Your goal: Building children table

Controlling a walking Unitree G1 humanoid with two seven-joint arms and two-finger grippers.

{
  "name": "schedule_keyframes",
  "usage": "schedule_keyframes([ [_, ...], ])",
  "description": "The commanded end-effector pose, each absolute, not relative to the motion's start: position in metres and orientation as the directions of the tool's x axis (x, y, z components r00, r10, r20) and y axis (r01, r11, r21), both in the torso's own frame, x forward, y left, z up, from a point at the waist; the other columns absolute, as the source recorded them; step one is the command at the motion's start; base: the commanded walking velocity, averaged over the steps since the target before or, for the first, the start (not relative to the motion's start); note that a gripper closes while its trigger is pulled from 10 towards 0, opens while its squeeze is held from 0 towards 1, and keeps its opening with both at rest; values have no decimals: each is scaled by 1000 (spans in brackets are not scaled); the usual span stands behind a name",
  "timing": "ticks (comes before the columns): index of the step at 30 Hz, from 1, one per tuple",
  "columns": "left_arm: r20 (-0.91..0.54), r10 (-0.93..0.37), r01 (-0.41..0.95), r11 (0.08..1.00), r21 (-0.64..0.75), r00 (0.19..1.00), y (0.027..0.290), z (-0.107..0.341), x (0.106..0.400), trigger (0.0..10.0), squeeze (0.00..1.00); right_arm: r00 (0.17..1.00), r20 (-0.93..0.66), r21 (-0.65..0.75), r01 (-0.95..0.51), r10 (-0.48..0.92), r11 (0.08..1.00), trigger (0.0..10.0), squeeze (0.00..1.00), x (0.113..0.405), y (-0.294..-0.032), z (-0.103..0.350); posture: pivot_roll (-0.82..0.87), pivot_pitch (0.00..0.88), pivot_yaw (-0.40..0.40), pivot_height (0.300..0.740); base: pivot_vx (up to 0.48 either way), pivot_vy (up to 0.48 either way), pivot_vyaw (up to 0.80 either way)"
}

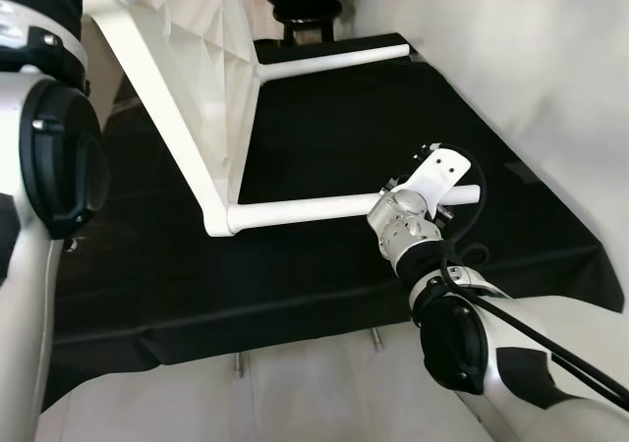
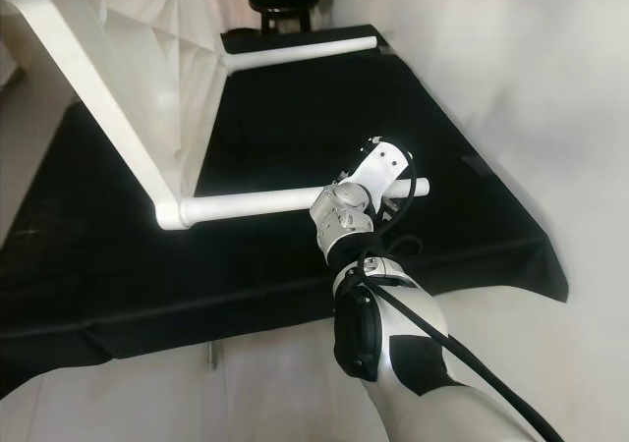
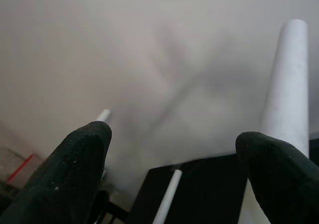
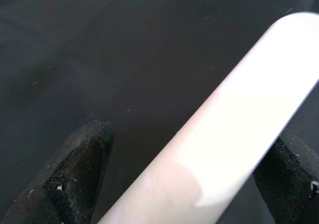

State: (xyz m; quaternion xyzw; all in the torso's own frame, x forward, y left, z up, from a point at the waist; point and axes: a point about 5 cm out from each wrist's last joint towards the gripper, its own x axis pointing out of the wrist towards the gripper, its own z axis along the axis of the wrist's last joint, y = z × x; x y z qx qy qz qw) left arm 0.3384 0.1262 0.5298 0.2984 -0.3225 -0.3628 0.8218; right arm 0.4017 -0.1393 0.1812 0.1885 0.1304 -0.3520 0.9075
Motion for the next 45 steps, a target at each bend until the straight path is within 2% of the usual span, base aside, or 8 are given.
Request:
schedule_keyframes([
  [1,319,-796,402,552,730,515,129,530,337,10000,0,702,-351,181,700,-620,691,10000,1000,399,-142,175,72,83,2,740,0,0,0],
  [11,227,-850,471,464,750,476,134,512,340,10000,0,735,-566,563,675,-372,477,10000,1000,405,-131,177,68,76,13,740,0,0,0],
  [15,220,-853,476,459,751,474,135,511,340,10000,0,739,-562,582,672,-371,458,10000,1000,406,-133,179,68,76,12,740,0,0,0],
  [16,216,-849,481,462,745,482,142,508,341,10000,0,847,-449,760,529,-284,377,10000,1000,412,-132,191,69,75,9,740,0,0,0],
  [19,217,-841,478,472,740,495,148,506,341,10000,0,892,-332,813,435,-306,386,10000,1000,415,-139,203,73,79,5,740,0,0,0],
  [25,261,-816,449,517,729,516,167,509,336,10000,0,893,-27,664,352,-449,660,10000,1000,418,-159,249,65,85,-1,740,0,0,0],
  [29,280,-805,441,537,719,524,177,508,333,10000,0,868,69,554,377,-492,742,10000,1000,418,-166,266,59,84,-9,740,0,0,0],
  [45,294,-808,440,539,718,511,175,508,329,10000,0,849,-302,277,513,-433,813,10000,1000,410,-156,184,55,82,-28,740,0,0,0],
])
